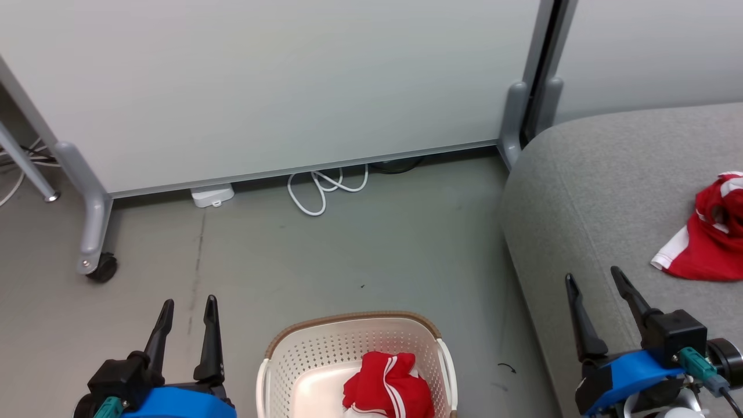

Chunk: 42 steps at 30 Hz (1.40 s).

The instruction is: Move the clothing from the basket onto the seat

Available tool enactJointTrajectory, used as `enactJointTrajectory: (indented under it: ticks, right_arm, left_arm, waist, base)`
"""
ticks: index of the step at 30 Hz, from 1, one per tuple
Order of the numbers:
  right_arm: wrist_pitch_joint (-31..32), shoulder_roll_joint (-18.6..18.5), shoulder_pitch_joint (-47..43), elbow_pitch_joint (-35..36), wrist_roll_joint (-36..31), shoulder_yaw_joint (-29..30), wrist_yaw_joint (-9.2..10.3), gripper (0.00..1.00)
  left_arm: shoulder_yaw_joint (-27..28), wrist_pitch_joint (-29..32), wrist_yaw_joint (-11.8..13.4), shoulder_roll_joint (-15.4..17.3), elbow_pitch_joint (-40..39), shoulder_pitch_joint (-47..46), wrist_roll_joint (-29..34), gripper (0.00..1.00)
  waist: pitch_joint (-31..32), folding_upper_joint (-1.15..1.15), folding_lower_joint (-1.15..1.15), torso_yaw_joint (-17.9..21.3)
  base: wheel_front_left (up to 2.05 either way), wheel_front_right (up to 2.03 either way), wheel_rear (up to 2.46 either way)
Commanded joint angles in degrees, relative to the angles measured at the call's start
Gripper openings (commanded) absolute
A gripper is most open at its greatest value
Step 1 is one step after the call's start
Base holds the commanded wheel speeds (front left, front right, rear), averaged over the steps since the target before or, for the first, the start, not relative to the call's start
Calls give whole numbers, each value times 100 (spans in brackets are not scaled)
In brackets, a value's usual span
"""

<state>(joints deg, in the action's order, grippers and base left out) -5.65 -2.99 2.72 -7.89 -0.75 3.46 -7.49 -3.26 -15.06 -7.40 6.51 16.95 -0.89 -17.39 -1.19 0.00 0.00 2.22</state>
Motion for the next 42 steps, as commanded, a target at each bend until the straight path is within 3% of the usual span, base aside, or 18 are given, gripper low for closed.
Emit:
enactJointTrajectory:
  ticks: [1,28,42]
  right_arm:
    - [3,13,-117,43,19,0,-2,100]
    - [95,14,-181,157,131,-142,-1,100]
    - [32,13,207,350,220,-363,-1,100]
  left_arm:
    - [29,-16,-7,-20,10,51,42,100]
    - [181,-16,-9,-122,-100,176,203,100]
    - [-405,-16,-9,-28,400,-457,77,100]
  waist:
    - [20,0,0,-100]
    - [-69,0,0,-161]
    - [-918,0,0,137]
  base:
    - [0,0,0]
    - [0,0,0]
    - [0,0,0]
